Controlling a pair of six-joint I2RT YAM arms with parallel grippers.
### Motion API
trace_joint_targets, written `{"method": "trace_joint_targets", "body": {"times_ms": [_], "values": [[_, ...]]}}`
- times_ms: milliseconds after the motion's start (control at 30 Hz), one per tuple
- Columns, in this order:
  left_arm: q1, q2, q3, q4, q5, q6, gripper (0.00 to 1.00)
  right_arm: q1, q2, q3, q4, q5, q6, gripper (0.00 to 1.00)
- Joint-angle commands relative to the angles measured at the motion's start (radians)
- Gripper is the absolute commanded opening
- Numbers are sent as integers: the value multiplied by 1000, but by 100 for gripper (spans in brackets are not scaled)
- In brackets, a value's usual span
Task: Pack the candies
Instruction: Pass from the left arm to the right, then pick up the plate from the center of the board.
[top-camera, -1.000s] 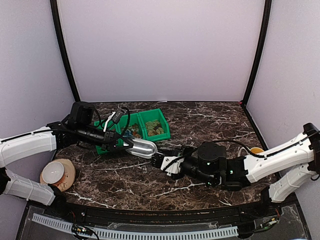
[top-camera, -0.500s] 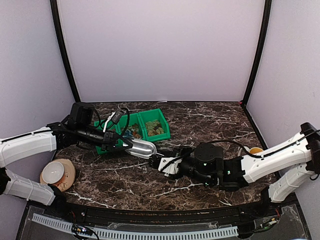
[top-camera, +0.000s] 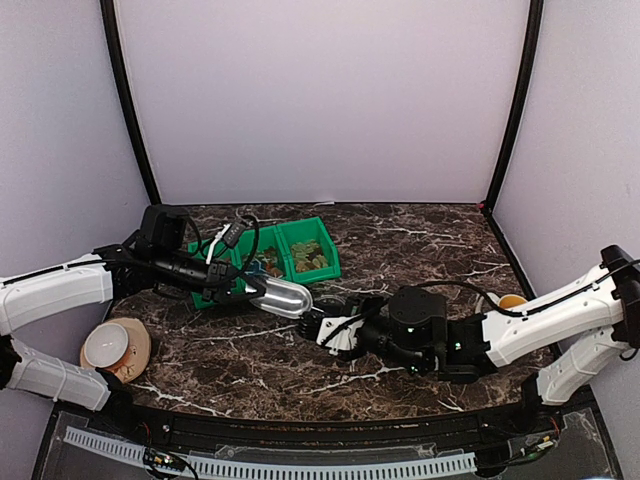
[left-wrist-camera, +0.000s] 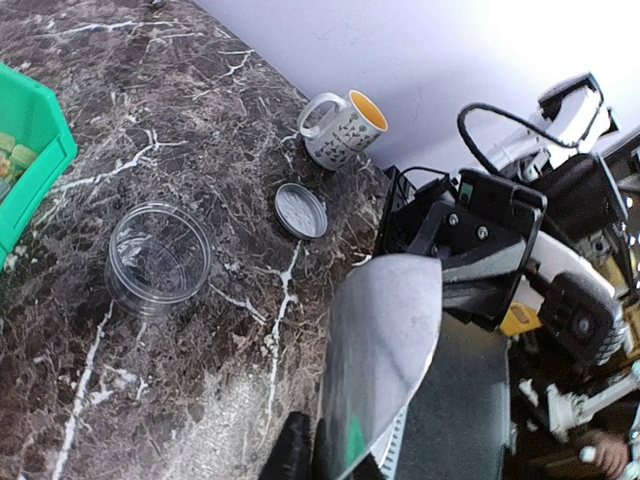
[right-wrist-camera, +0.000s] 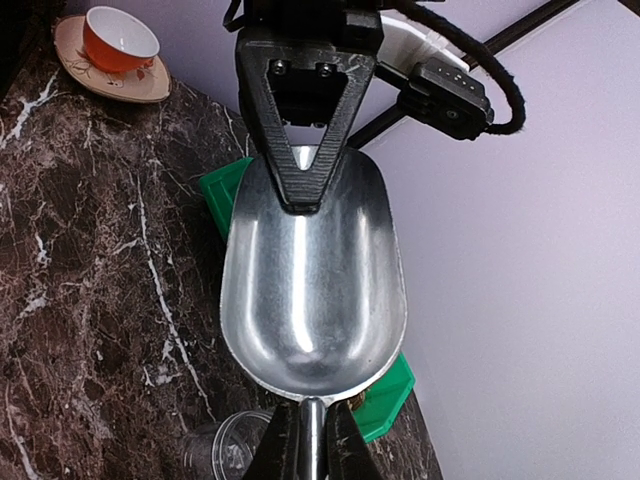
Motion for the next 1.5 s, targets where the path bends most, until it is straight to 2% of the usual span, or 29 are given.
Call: {"method": "trace_joint_targets", "body": {"times_ms": [0,100,167,233,400,600,700,933,1067,1233,1467], "values": [[-6,-17,0,31,25,3,25,11,-51,-8,151,-20,35,0],[-1,-31,5,12,-14,19,53,6,-72,-17,123,-6,75,0],[6,-43,7,2,-43,28,68,-7,-86,-9,74,-4,121,0],[16,-53,12,-9,-71,38,75,-23,-98,-2,35,8,170,0],[54,-68,27,-48,-197,53,85,-82,-126,11,-69,12,296,0],[104,-34,112,-166,-422,54,89,-191,-137,84,-273,-64,473,0],[126,3,175,-230,-547,32,89,-243,-155,89,-309,-78,539,0],[223,152,350,-307,-676,-4,92,-376,-184,136,-462,-233,739,0],[278,278,461,-333,-706,1,93,-419,-156,177,-543,-280,814,0],[306,433,586,-353,-718,92,99,-444,-155,182,-556,-288,865,0],[347,575,658,-362,-750,229,99,-448,-147,204,-567,-315,913,0]]}}
